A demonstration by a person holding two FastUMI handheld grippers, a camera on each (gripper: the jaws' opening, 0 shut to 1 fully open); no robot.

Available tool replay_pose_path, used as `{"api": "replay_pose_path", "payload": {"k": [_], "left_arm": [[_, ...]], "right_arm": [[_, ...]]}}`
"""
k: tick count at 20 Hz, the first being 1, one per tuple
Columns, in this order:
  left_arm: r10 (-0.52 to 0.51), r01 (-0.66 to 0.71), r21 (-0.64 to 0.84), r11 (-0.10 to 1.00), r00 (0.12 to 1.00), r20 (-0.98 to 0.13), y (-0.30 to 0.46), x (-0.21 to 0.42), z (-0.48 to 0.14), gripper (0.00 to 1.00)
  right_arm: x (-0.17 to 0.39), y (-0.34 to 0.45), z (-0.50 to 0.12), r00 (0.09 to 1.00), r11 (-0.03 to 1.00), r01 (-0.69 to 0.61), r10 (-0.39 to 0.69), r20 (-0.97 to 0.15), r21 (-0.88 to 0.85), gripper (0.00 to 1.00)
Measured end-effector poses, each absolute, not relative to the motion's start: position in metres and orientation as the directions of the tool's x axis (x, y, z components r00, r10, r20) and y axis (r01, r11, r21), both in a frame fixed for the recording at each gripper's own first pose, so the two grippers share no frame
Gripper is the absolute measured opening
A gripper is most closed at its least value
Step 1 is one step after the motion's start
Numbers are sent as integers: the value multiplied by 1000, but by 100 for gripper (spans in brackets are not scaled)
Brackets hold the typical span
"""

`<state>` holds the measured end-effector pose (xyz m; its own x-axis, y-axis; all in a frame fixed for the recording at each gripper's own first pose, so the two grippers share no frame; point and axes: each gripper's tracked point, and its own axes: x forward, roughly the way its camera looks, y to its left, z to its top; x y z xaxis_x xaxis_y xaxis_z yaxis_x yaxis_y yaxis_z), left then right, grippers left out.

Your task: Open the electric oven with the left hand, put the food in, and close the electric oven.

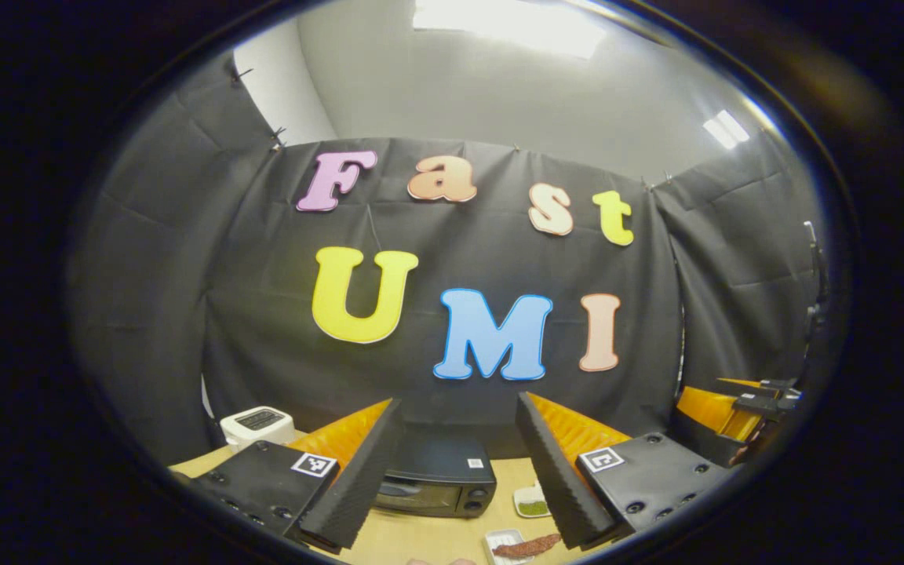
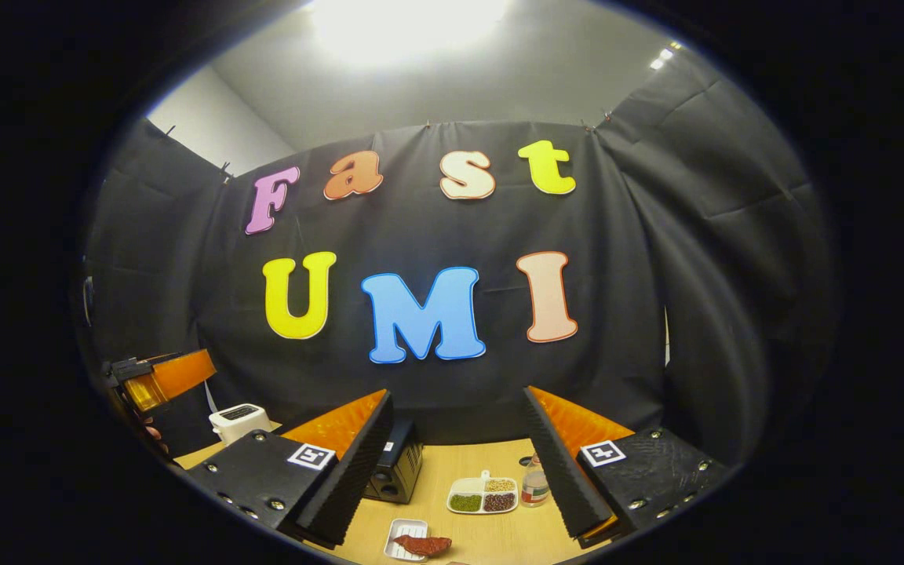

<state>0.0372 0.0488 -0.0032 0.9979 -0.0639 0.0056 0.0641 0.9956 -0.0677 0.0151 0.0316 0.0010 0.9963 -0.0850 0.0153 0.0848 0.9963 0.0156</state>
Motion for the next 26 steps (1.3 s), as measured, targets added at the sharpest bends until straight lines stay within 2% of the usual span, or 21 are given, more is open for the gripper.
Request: {"api": "replay_pose_path", "payload": {"k": [4, 5, 7, 8, 10, 14, 16, 19, 20, 21, 23, 24, 26], "left_arm": [[-101, 101, -60, 993, 995, 4, 72, 59, -11, 100], [-99, 98, -59, 993, 995, -9, 79, 65, -16, 97], [-105, 101, -72, 992, 993, -55, 93, 77, -38, 100], [-115, 109, -79, 991, 990, -77, 95, 85, -49, 96], [-119, 107, -85, 991, 982, -144, 105, 101, -81, 96], [-109, 81, -115, 990, 957, -267, 115, 134, -147, 100], [-96, 71, -90, 993, 944, -315, 117, 151, -179, 92], [-75, 67, -33, 997, 921, -383, 121, 172, -222, 100], [-74, 68, -29, 997, 913, -402, 120, 178, -236, 100], [-72, 65, -31, 997, 903, -423, 120, 184, -249, 92], [-63, 53, -34, 998, 878, -474, 121, 197, -276, 100], [-55, 46, -30, 998, 867, -496, 124, 202, -291, 97], [-39, 40, -10, 999, 848, -528, 129, 212, -311, 97]], "right_arm": [[26, 45, -4, 991, 990, 136, -136, 11, 30, 98], [30, 49, -7, 990, 989, 143, -144, 10, 29, 98], [36, 53, -13, 987, 986, 163, -163, 4, 19, 98], [38, 56, -15, 985, 985, 170, -170, -1, 16, 98], [42, 61, -19, 985, 985, 170, -169, -15, 19, 98], [44, 59, -19, 987, 987, 161, -161, -26, 16, 98], [44, 56, -17, 988, 988, 154, -153, -25, 13, 98], [48, 51, -21, 989, 990, 140, -140, -39, 5, 98], [49, 48, -23, 990, 991, 137, -137, -46, 3, 98], [48, 46, -24, 989, 991, 135, -135, -53, 2, 98], [48, 38, -27, 988, 990, 142, -142, -63, -11, 98], [47, 33, -30, 986, 989, 150, -150, -68, -15, 98], [46, 26, -35, 983, 986, 165, -165, -84, -15, 98]]}}
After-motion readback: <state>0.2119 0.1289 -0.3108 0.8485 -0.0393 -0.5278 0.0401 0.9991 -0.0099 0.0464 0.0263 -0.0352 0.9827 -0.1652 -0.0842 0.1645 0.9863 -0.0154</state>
